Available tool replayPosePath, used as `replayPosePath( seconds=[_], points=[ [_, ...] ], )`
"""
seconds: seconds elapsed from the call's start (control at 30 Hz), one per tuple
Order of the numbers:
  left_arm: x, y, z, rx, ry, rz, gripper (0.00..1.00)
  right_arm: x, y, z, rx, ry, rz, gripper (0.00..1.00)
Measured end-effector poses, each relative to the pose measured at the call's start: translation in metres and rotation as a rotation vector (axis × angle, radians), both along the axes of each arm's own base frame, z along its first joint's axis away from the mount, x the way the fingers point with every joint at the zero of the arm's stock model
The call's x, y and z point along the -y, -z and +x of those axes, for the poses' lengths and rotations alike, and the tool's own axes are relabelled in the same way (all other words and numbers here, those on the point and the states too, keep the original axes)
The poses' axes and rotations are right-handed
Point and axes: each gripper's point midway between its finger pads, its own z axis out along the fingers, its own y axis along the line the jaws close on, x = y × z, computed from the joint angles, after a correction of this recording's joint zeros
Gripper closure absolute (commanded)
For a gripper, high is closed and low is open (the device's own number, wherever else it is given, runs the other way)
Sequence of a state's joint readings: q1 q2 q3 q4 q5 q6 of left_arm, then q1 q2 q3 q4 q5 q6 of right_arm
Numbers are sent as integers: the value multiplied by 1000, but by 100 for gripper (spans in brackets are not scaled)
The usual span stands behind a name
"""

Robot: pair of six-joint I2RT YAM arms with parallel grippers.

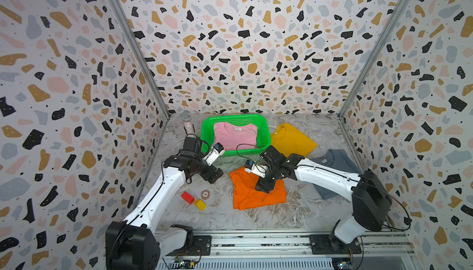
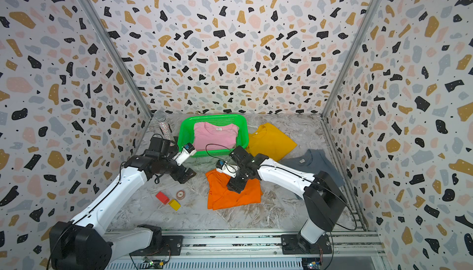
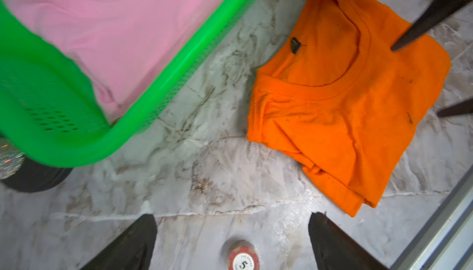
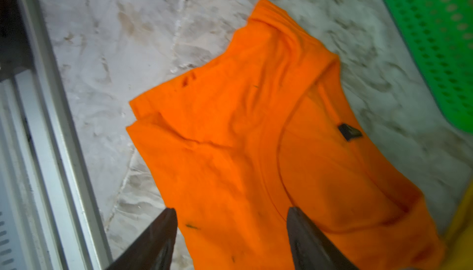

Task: Put the folded t-shirts into the basket
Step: Move the T-shirt to the center of the board.

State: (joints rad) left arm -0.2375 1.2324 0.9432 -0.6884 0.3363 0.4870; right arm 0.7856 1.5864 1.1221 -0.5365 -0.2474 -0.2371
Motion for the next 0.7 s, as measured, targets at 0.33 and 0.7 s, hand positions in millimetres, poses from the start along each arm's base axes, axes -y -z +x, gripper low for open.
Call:
replayPosePath(
  seconds=[0.33,0.7],
  points=[
    [46,62,7,-98,141,118,10,71,58,66,-54,326,-153,22],
    [68,87,28,-101,188,204,11,66,78,81,-107,379,-162,28]
  ],
)
